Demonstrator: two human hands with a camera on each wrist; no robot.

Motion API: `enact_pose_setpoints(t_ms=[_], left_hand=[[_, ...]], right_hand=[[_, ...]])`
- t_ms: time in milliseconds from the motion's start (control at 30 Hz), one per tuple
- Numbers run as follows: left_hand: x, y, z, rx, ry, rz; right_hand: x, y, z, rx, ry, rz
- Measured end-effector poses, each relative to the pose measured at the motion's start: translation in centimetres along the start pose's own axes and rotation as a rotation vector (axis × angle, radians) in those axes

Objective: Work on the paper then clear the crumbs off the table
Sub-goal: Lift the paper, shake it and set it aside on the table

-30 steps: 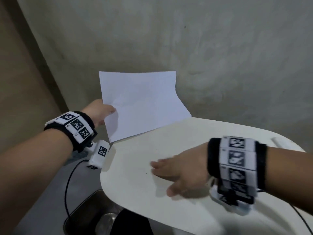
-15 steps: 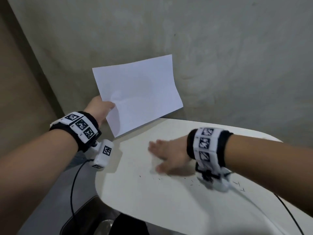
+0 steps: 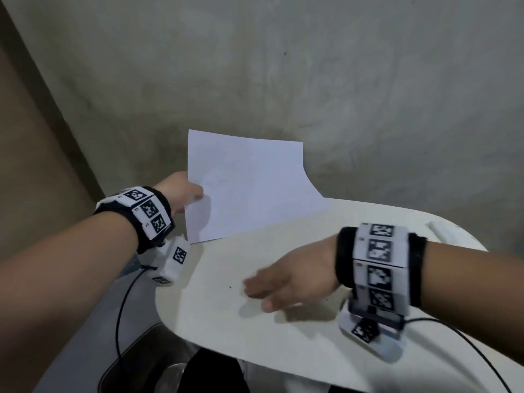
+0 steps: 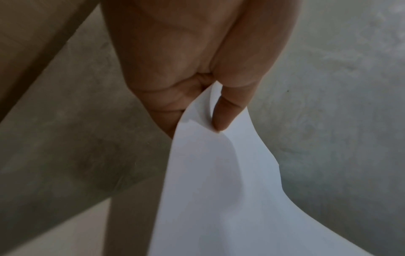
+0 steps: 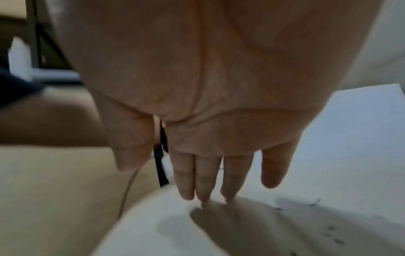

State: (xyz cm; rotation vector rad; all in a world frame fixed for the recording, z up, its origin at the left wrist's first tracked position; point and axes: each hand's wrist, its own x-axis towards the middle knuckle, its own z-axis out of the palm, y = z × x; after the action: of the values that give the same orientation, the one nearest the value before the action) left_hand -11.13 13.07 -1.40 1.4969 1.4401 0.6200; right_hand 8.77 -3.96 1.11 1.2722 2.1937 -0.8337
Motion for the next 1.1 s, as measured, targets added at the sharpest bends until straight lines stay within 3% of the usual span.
enact_pose_setpoints(t_ms=[67, 167, 267, 333, 400, 567, 633, 733, 800, 867, 933, 1033, 1100], left_hand=[[0.1, 0.1, 0.3, 0.051, -0.014, 0.011], [0.5, 0.0, 0.8, 0.174, -0.036, 0.035], [0.7, 0.3, 1.5, 0.377, -0.028, 0.047], [0.2, 0.8, 2.2, 0.515, -0.007, 0.055], [0.0, 1.1, 2.8, 0.618, 0.027, 0.038], [0.1, 0.9, 3.2, 0.716, 0.053, -0.051], [0.2, 0.7, 3.2, 0.744, 0.078, -0.042], [-0.4, 0.3, 3.1, 0.873, 0.153, 0.060], [-1.0, 0.2, 3.2, 1.048, 0.164, 0.158], [-1.5, 0.2, 3.5, 1.151, 0.136, 0.245], [-1.9, 0.1, 4.2, 1.216, 0.026, 0.287], [-2.2, -0.1, 5.5, 1.312, -0.219, 0.219], [-1.9, 0.1, 5.8, 1.316, -0.277, 0.207]], right_hand=[[-2.8, 0.7, 0.1, 0.185, 0.145, 0.044], [-7.5, 4.7, 0.9, 0.276, 0.316, 0.378], [-9.6, 8.2, 1.2, 0.068, 0.163, 0.762], [-8.8, 8.5, 1.5, 0.017, 0.039, 0.872], [-6.2, 7.1, 2.5, -0.014, 0.043, 0.793], [-3.2, -0.1, 3.3, 0.070, 0.014, 0.264], [-4.5, 0.2, 2.5, 0.199, 0.090, 0.266], [-7.4, 3.8, 2.4, 0.235, 0.235, 0.537], [-8.3, 6.1, 3.5, 0.088, 0.177, 0.799], [-7.3, 6.2, 4.7, 0.049, 0.128, 0.877], [-5.4, 4.4, 5.4, 0.058, 0.133, 0.743], [-3.7, 1.4, 5.4, 0.093, 0.147, 0.436], [-5.2, 0.9, 5.0, 0.188, 0.255, 0.394]])
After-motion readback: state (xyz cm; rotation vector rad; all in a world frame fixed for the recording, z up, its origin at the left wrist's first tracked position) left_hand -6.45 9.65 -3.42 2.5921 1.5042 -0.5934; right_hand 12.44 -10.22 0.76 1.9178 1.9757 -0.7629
